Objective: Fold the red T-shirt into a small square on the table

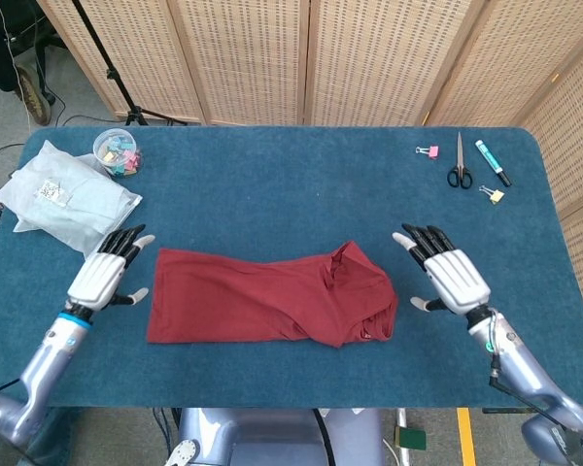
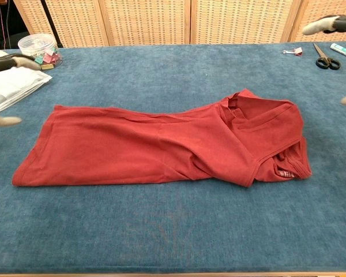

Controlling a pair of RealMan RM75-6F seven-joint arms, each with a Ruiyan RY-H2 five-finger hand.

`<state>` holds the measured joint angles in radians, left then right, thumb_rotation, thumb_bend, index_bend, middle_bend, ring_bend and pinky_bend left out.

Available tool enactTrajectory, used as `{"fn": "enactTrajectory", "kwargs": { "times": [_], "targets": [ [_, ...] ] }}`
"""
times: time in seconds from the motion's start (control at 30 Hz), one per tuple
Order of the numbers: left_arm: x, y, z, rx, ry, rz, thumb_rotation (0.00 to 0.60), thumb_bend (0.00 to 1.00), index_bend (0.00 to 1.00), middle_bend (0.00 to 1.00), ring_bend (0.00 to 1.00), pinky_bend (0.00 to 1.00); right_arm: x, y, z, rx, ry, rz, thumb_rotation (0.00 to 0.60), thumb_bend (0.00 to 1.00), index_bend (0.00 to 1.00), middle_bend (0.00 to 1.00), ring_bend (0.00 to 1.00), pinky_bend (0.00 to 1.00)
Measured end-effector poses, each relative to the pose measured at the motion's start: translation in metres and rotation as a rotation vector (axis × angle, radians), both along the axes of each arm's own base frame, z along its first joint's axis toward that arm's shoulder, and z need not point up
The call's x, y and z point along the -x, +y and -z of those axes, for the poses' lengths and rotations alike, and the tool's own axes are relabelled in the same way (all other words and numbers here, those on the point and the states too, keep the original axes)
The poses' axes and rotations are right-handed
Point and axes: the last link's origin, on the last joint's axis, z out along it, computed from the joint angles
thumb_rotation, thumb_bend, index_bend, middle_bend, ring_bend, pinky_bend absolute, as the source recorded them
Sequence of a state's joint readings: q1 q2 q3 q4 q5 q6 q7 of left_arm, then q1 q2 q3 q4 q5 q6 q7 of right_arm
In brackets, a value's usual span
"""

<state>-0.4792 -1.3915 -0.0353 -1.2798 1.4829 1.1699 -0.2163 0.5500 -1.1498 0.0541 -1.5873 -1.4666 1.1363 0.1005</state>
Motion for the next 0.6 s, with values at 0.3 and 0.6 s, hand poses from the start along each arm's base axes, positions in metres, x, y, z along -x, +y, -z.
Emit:
{"fn": "enactTrajectory", "kwargs": {
  "times": [0.3, 0.6],
  "targets": [
    [0.025, -0.057, -0.010, 0.077, 0.003, 0.043, 0.600, 0.24, 0.00, 0.00, 0.00, 0.00, 0.028, 0.039, -0.015, 0.051, -0.030, 0.027, 0.600, 0.00, 0.00, 0.00, 0.00, 0.00],
    [0.037, -0.077, 0.000, 0.108, 0.017, 0.042, 0.600, 0.25, 0.01, 0.00, 0.00, 0.00, 0.046, 0.069, -0.028, 0.096, -0.107, 0.070, 0.600, 0.00, 0.00, 0.00, 0.00, 0.00]
  ]
}}
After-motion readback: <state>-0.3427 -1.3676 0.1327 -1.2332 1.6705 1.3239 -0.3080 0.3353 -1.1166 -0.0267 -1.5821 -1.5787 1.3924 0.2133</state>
